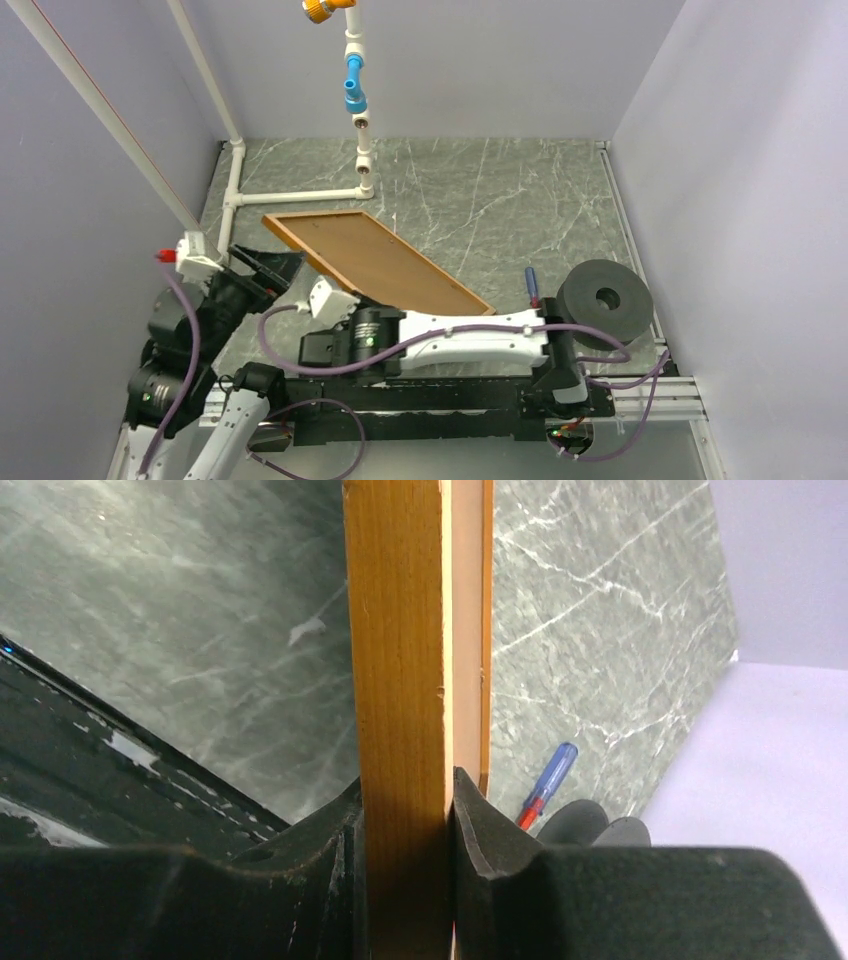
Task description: Take the photo out of the frame
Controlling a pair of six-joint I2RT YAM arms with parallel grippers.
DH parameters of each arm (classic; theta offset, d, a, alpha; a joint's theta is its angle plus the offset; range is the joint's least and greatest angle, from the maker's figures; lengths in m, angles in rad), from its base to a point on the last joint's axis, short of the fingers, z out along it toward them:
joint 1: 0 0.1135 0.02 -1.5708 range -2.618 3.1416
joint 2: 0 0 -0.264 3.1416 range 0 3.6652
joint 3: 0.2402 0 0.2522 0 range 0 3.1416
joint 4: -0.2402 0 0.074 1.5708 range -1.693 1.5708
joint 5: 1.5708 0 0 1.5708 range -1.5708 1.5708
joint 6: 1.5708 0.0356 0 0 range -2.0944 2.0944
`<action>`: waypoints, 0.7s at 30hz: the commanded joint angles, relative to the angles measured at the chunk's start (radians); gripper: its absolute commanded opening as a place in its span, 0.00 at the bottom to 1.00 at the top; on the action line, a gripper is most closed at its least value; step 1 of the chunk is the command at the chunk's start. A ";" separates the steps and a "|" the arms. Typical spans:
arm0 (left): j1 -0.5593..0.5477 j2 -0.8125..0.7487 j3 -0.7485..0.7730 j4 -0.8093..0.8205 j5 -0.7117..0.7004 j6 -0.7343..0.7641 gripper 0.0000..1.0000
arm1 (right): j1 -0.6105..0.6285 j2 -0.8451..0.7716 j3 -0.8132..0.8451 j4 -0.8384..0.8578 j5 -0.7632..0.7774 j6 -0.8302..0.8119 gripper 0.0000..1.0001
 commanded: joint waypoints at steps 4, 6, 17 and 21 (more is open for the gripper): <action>-0.001 -0.048 0.131 -0.061 -0.181 0.159 0.95 | -0.079 -0.268 -0.053 0.016 -0.066 -0.018 0.00; -0.001 -0.061 0.124 -0.061 -0.198 0.161 0.95 | -0.116 -0.313 -0.062 0.024 -0.098 -0.020 0.00; -0.001 -0.039 0.071 -0.027 -0.145 0.149 0.93 | -0.309 -0.562 -0.214 0.092 -0.229 0.019 0.00; -0.001 -0.034 0.046 -0.005 -0.123 0.145 0.93 | -0.367 -0.646 -0.288 0.095 -0.243 0.071 0.00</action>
